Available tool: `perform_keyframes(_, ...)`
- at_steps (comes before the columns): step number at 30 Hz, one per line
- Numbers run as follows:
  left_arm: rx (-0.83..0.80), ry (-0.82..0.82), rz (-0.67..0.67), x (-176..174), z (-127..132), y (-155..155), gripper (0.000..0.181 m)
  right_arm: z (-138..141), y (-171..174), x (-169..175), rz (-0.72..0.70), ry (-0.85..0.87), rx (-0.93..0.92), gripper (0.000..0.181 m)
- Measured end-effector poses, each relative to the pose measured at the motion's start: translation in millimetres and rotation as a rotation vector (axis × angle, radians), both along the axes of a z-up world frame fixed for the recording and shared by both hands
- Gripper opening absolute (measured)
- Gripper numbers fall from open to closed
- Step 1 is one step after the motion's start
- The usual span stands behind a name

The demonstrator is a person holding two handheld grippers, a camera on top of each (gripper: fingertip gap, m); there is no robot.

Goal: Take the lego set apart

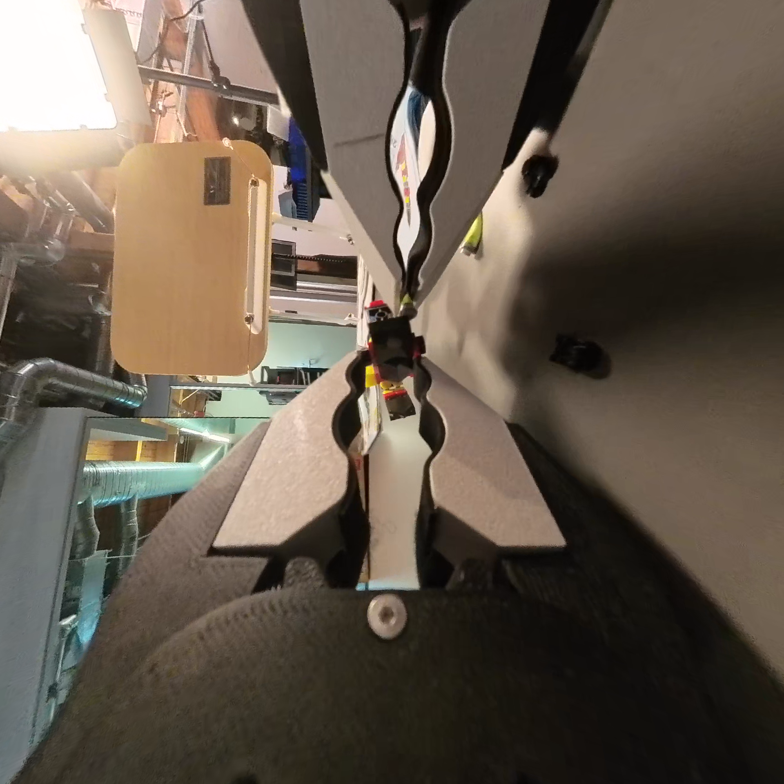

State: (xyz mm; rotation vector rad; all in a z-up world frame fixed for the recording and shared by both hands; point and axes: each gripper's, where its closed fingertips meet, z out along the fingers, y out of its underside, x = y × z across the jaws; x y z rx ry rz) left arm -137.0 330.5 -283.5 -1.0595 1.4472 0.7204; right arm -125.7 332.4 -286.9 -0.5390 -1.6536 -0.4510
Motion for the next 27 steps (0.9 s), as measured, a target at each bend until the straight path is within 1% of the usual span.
perform_keyframes(6,0.003,0.007,0.025,-3.0,-0.7,2.8,0.022,0.8,-3.2,-2.5,0.004,0.005,0.003,0.0)
perform_keyframes(12,-0.008,0.029,0.057,-2.8,-4.9,6.0,0.022,1.5,2.7,-2.5,-0.044,0.018,-0.022,0.0)
perform_keyframes(17,-0.034,0.047,0.063,-4.0,-10.4,6.6,0.022,-4.9,3.1,-2.9,-0.046,-0.031,0.028,0.0)
perform_keyframes(27,-0.07,0.04,0.12,-4.9,-14.9,9.4,0.021,-9.4,5.8,-2.9,-0.069,-0.043,-0.011,0.0)
